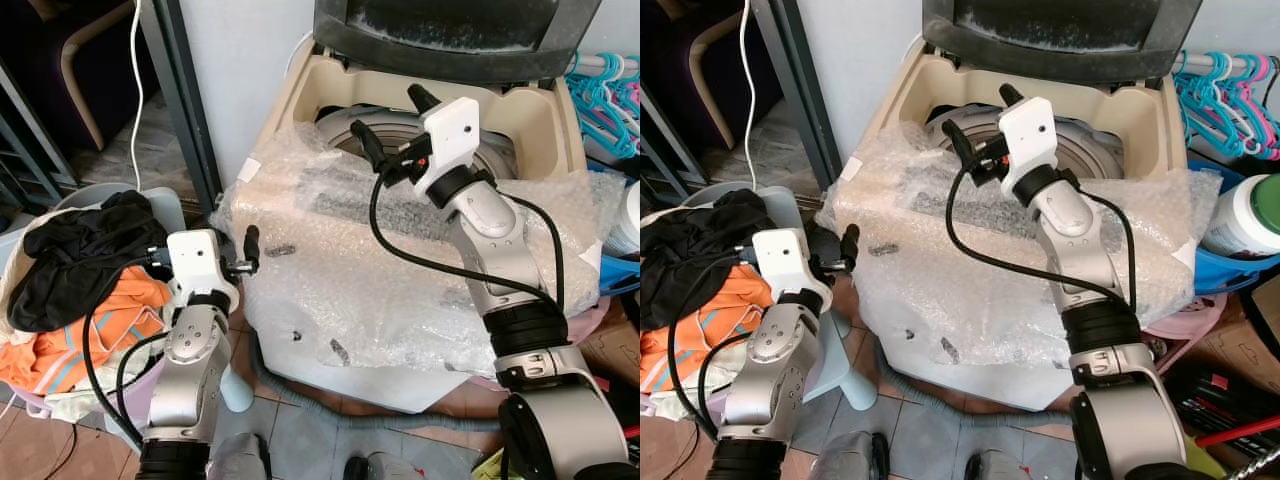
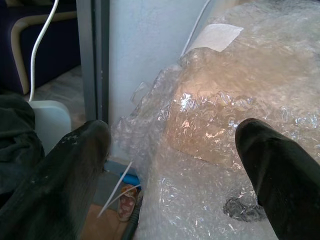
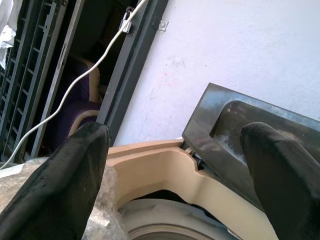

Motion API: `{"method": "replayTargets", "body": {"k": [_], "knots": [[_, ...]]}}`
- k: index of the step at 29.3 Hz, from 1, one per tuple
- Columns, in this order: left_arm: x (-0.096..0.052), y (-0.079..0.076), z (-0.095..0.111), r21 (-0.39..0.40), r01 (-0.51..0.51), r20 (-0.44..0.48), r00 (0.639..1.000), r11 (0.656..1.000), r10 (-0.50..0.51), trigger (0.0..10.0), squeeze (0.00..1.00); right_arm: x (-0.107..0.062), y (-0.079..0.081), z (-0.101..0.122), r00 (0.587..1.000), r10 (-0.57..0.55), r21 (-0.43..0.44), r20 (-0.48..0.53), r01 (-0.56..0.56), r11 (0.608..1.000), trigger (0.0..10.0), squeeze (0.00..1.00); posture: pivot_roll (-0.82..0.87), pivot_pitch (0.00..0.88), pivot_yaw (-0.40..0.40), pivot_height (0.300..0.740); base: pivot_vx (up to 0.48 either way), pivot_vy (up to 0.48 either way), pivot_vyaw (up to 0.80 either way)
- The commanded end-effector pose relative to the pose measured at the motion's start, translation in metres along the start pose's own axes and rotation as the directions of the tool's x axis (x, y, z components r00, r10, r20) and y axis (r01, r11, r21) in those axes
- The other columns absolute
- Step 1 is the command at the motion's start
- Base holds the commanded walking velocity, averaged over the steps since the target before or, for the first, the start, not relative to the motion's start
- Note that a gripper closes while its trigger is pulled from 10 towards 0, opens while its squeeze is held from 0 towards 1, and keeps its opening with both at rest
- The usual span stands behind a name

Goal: Clothes washing

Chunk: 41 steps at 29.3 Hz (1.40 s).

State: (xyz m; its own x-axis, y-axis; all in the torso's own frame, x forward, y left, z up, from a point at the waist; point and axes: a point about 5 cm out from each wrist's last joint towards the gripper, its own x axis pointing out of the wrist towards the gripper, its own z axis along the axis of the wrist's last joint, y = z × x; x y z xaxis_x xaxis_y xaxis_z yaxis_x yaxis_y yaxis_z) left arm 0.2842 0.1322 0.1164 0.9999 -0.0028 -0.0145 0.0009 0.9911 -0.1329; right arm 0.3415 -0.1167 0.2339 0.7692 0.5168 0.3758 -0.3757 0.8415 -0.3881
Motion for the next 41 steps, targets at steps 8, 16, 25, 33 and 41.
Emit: {"method": "replayTargets", "body": {"k": [8, 16, 25, 33, 41], "knots": [[-0.005, 0.006, -0.003, 0.009, -0.058, -0.033, 0.998, 0.998, 0.058, 10.0, 0.00, -0.009, 0.016, -0.014, 0.971, -0.202, 0.223, -0.127, 0.226, 0.948, 10.0, 0.00, 0.04, 0.051, 0.013, 0.740, 0.000, 0.000, 0.00], [-0.003, 0.005, -0.004, 0.019, -0.068, -0.034, 0.997, 0.997, 0.069, 10.0, 0.00, -0.015, 0.047, -0.020, 0.938, -0.273, 0.230, -0.216, 0.320, 0.919, 10.0, 0.00, 0.05, 0.052, 0.000, 0.740, 0.000, 0.000, 0.00], [-0.002, 0.002, -0.002, 0.020, -0.087, -0.024, 0.996, 0.996, 0.088, 10.0, 0.00, -0.015, 0.039, -0.015, 0.954, -0.246, 0.174, -0.174, 0.275, 0.945, 10.0, 0.00, 0.05, 0.064, -0.020, 0.740, 0.000, 0.000, 0.36], [-0.005, -0.001, -0.004, 0.033, -0.078, -0.030, 0.996, 0.996, 0.079, 10.0, 0.00, -0.018, 0.035, -0.018, 0.943, -0.261, 0.214, -0.208, 0.304, 0.928, 10.0, 0.00, 0.04, 0.075, -0.018, 0.740, 0.000, 0.304, 0.80], [-0.002, -0.003, -0.005, 0.052, -0.081, -0.037, 0.996, 0.995, 0.083, 10.0, 0.00, -0.024, 0.031, -0.025, 0.914, -0.312, 0.224, -0.259, 0.371, 0.901, 10.0, 0.00, 0.04, 0.077, -0.018, 0.740, 0.000, 0.480, 0.40]]}}
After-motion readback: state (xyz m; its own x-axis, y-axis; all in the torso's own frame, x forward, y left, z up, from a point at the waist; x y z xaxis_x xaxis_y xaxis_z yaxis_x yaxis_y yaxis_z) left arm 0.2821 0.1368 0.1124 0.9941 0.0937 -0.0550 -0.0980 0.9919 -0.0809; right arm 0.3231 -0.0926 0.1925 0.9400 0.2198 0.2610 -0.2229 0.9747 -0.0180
